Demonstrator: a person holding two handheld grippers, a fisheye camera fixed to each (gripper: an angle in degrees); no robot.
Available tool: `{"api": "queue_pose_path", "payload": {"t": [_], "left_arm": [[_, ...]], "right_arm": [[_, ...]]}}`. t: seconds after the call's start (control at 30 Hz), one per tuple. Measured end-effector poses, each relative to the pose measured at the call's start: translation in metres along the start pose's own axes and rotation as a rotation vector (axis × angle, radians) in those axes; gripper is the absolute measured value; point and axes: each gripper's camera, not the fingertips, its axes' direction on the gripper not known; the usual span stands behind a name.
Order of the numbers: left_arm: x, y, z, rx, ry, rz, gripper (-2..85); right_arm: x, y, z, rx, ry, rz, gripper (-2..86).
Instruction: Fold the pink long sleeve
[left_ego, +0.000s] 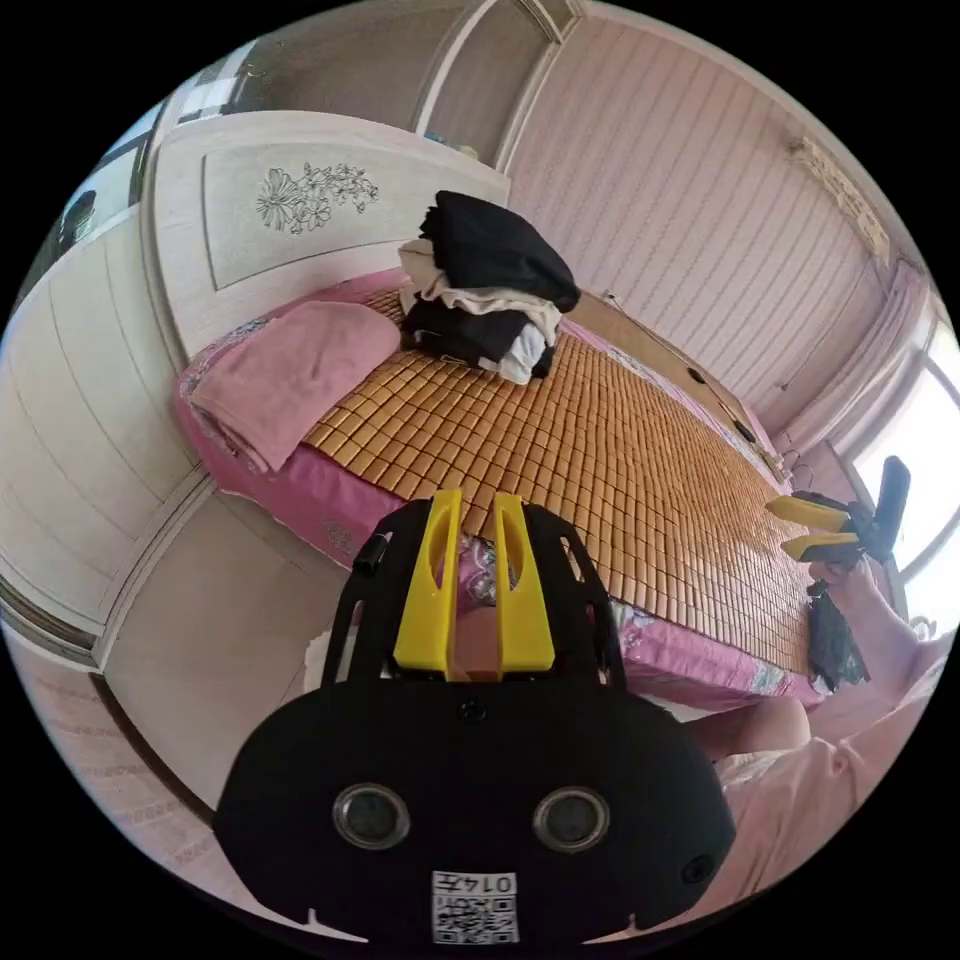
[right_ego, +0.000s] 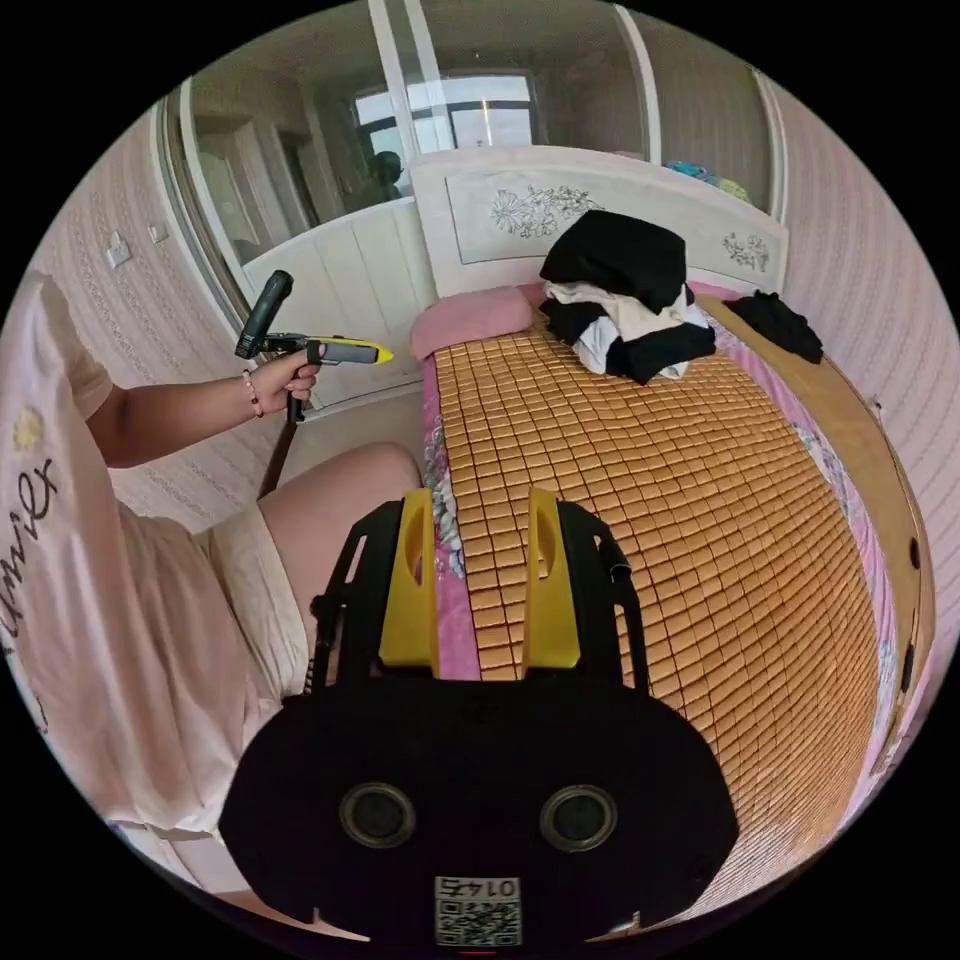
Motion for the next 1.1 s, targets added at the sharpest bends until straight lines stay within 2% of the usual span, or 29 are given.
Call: {"api": "queue_pose_path", "payload": {"t": [0.13, 0.3, 0.47, 0.53, 0.6, 0.63, 0.7, 0.77, 0.93, 1.1], "left_arm": [[-0.1, -0.008, 0.011, 0.056, -0.038, -0.179, 5.6], [-0.178, -0.036, 0.042, 0.091, -0.081, -0.306, 7.2], [-0.218, -0.058, 0.077, 0.071, 0.068, -0.361, 11.0], [-0.222, -0.066, 0.096, -0.012, 0.109, -0.389, 8.4], [-0.217, -0.069, 0.094, 0.017, 0.106, -0.392, 5.2], [-0.21, -0.072, 0.086, 0.052, 0.081, -0.356, 4.4], [-0.199, -0.076, 0.072, 0.104, 0.077, -0.301, 3.7], [-0.185, -0.083, 0.058, 0.129, 0.112, -0.235, 3.3], [-0.083, -0.095, 0.03, 0.087, 0.184, 0.11, 2.8], [0.026, -0.086, 0.021, 0.045, 0.355, 0.301, 3.0]], "right_arm": [[-0.011, -0.117, 0.116, -0.11, -0.034, -0.162, 13.4], [-0.026, -0.273, 0.286, -0.215, -0.022, -0.32, 13.6], [-0.026, -0.367, 0.443, -0.335, -0.041, -0.284, 13.9], [-0.028, -0.383, 0.498, -0.386, -0.022, -0.264, 13.7], [-0.027, -0.389, 0.56, -0.483, 0.045, -0.199, 12.0], [-0.026, -0.389, 0.567, -0.481, 0.057, -0.19, 11.3], [-0.02, -0.39, 0.573, -0.471, 0.031, -0.166, 3.1], [-0.011, -0.384, 0.564, -0.46, 0.014, -0.171, 0.6], [0.02, -0.33, 0.497, -0.381, 0.045, -0.136, -0.5], [0.06, -0.2, 0.387, -0.356, 0.137, -0.008, -0.8]]}}
